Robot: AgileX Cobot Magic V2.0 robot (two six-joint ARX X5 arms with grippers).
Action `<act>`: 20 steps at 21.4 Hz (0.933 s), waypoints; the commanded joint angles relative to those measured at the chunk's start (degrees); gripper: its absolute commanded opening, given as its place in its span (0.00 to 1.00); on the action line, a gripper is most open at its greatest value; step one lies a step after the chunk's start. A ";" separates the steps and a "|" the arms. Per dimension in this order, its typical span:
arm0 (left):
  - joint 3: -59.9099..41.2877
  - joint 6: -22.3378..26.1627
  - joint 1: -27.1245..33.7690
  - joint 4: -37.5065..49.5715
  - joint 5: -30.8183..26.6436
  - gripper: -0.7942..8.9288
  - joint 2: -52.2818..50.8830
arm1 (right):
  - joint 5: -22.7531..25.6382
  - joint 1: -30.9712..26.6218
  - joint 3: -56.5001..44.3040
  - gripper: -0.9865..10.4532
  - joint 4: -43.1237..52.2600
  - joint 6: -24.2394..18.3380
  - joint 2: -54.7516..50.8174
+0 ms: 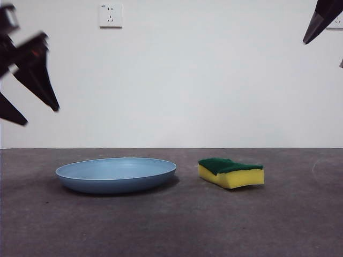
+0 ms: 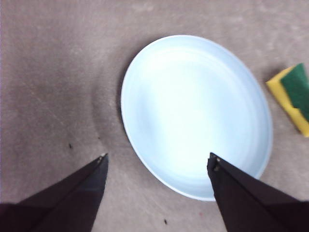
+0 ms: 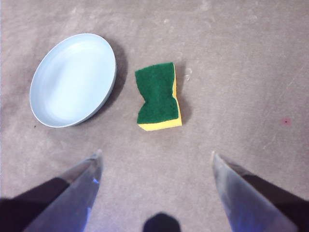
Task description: Pick up the plate,pick up the cloth,clean the plate with the cloth
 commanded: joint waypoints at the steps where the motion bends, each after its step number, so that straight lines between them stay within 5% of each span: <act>1: 2.91 -0.28 0.04 -0.09 0.24 0.44 6.58 | -0.09 0.09 0.31 0.42 -0.04 -0.20 0.04; 8: 12.00 -0.50 -0.26 0.09 -0.90 0.43 21.33 | -0.09 0.09 0.31 0.42 -0.02 -0.20 0.04; 18: 12.52 -0.85 -3.39 2.93 -3.65 0.43 27.08 | -0.09 0.09 0.31 0.42 -0.02 -0.20 0.04; 20: 12.52 -0.79 -3.72 2.95 -4.31 0.33 27.10 | -0.09 0.09 0.31 0.42 -0.02 -0.17 0.04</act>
